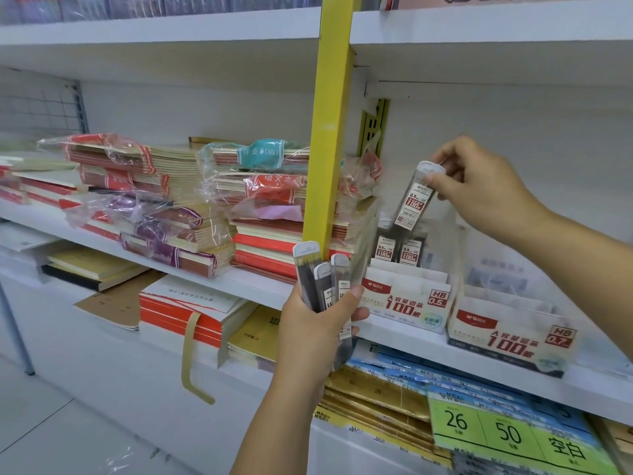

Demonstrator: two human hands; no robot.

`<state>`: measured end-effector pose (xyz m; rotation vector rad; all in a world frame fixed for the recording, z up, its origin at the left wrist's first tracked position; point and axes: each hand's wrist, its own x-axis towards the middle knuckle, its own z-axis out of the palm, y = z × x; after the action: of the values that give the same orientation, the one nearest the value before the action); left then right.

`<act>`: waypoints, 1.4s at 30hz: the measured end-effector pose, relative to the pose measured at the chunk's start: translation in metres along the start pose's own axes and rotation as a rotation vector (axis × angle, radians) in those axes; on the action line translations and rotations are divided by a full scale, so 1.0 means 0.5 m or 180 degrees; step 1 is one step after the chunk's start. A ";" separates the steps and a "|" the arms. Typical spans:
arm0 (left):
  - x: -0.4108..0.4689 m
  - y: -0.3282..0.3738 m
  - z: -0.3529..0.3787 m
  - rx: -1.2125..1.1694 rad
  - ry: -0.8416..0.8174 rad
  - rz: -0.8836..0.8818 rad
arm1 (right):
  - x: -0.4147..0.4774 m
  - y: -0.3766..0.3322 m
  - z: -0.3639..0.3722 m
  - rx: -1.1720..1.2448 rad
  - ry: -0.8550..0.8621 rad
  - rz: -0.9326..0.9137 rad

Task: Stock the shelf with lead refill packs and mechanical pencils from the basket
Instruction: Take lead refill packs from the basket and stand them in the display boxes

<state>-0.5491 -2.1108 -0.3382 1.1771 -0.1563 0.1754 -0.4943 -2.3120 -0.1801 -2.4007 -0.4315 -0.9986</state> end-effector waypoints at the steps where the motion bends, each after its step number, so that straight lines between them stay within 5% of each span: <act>1: -0.001 0.000 0.001 0.0004 0.0001 -0.0003 | -0.002 0.004 -0.005 -0.0073 -0.0073 -0.0019; 7: -0.003 -0.002 0.008 0.0037 -0.0023 -0.0025 | -0.020 0.018 0.017 -0.0408 -0.0464 0.0019; 19: -0.002 -0.006 0.007 0.0093 -0.0069 -0.0030 | -0.022 0.034 0.016 -0.0662 -0.0351 -0.0097; 27: -0.006 0.003 0.012 0.0066 -0.0096 -0.0133 | -0.040 0.032 0.032 -0.1875 -0.0584 -0.0378; 30: -0.013 0.008 0.013 0.0114 -0.0307 -0.0174 | -0.074 -0.012 0.022 -0.1205 -0.0494 -0.0400; 35: -0.033 0.022 0.022 0.0273 -0.0799 -0.0075 | -0.154 -0.087 0.022 0.0666 -0.1695 0.0131; 42: -0.048 0.025 0.021 0.0196 -0.1075 -0.0125 | -0.177 -0.071 -0.005 0.1406 -0.1278 0.0795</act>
<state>-0.5757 -2.1171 -0.3284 1.2642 -0.4265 -0.0553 -0.5724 -2.2926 -0.2315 -2.1674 -0.4245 -0.2699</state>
